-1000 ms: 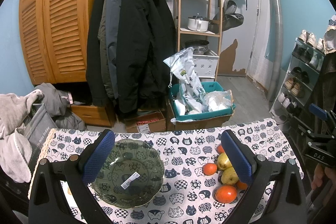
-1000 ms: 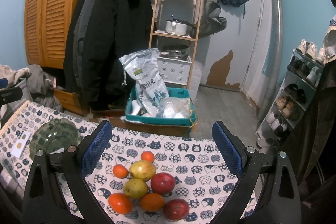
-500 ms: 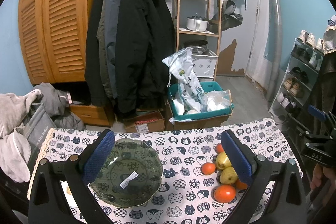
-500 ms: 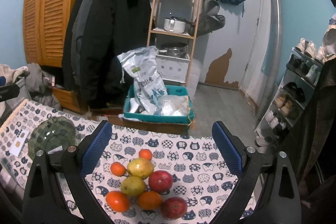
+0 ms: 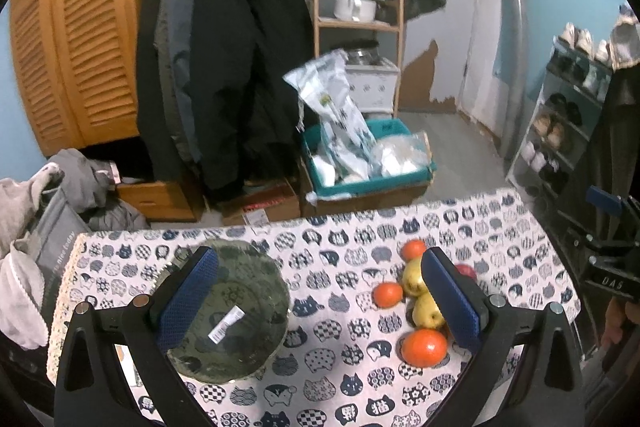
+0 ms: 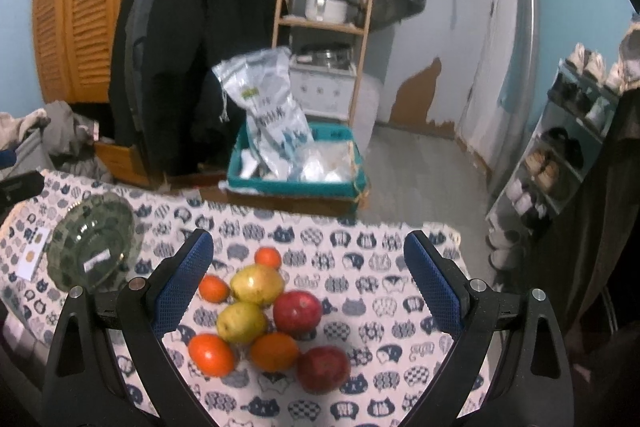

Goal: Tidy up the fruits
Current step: 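Lower the left tool onto a large orange while the right tool grasps a red apple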

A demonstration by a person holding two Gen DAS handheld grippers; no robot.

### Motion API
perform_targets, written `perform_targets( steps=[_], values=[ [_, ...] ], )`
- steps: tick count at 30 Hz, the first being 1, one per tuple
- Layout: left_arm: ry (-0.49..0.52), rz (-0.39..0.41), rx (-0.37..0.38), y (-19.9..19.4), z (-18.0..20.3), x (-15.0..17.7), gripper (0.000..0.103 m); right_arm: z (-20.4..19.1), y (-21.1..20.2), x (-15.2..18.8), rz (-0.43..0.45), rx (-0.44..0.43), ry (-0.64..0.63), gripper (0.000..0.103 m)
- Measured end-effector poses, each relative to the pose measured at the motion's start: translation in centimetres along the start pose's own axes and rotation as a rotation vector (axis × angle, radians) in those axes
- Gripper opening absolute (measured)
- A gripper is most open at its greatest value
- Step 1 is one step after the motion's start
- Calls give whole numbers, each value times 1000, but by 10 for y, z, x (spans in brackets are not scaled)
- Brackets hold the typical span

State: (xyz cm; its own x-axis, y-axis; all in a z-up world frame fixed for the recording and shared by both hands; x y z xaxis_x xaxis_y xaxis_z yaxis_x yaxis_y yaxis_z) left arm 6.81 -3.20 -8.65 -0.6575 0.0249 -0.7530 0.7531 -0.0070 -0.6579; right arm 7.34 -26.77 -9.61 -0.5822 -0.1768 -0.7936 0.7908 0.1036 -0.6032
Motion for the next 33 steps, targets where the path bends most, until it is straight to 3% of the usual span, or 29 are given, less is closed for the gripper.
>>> perform_targets(
  steps=[14,33],
  values=[
    [81,-200,76,59,47,58,102,32,46,72,-244,-13,69,94],
    [142,-447,150,128,97,139,102,37,107,168,-551,-75,82,94]
  ],
)
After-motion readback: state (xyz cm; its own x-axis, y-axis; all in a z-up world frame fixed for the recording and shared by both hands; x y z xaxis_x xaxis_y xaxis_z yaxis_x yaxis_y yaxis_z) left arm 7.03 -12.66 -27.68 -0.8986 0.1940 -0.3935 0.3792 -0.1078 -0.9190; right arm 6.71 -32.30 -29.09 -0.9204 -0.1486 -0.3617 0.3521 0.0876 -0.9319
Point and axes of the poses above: each gripper's, at about its wrist camera, not at the fingertips, and y roughly the way its jaws point, z to its right, x to its underside, the point moved 7 cm from there along y, roughly the way its jaws point, and after that the axes turned 2 degrees about -x, right-handed, at the moved point
